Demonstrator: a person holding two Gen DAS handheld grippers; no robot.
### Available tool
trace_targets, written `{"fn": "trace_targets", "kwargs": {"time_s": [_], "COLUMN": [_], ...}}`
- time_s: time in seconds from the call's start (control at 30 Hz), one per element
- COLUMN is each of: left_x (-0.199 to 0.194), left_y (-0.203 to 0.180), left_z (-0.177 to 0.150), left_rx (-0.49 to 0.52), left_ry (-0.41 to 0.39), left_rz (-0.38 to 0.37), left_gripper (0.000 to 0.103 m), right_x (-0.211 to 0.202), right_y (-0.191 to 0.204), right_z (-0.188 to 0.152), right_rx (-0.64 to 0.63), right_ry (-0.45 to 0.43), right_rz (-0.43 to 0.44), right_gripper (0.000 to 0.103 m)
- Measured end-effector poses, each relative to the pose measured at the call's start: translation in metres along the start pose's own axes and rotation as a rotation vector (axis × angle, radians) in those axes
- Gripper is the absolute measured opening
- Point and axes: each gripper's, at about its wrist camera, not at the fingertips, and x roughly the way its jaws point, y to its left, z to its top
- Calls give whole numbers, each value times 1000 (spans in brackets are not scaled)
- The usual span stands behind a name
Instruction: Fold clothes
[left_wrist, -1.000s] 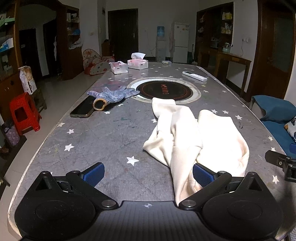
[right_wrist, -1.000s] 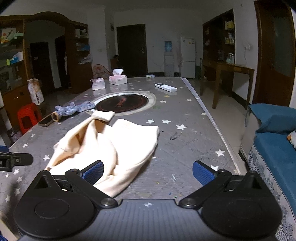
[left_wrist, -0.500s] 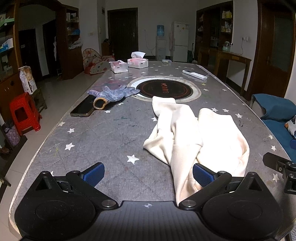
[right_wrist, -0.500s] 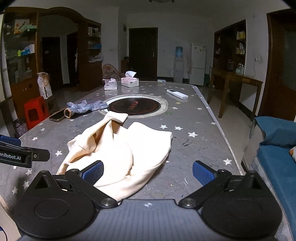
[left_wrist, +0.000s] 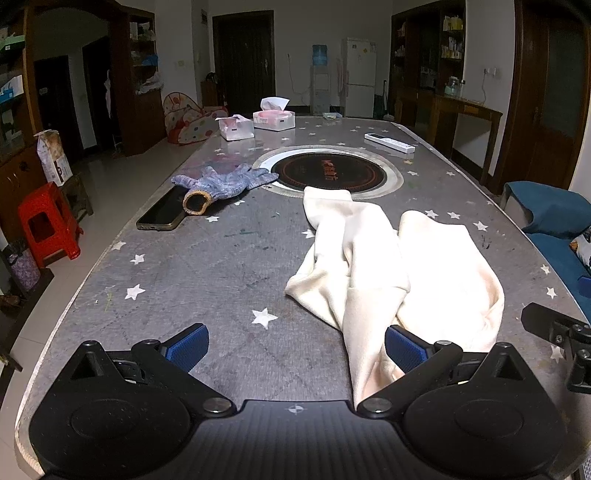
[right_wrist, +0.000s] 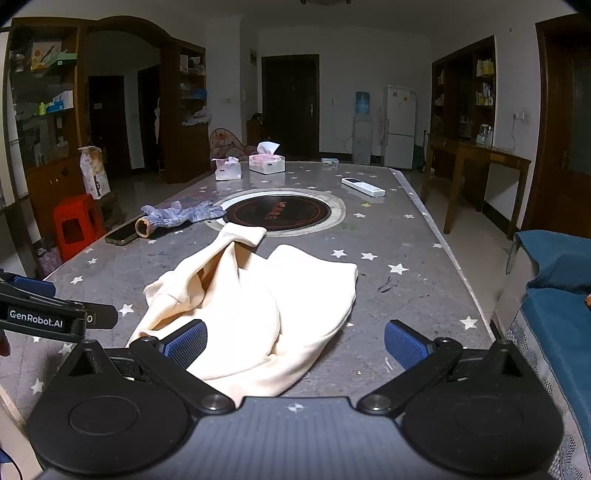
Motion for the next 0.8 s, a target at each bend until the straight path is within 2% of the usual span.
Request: {"fn": "trace_targets", "kwargs": {"time_s": [0.8], "left_x": [22], "left_y": [-6], "left_z": [12], "left_rx": [25], "left_ry": [26], "left_rz": [-7], "left_gripper": [103], "right_x": [23], "right_y": [-2], "right_z": [6], "right_rx": [-30], "right_ry": [46], "right_rz": [2], "right_gripper": [103]}}
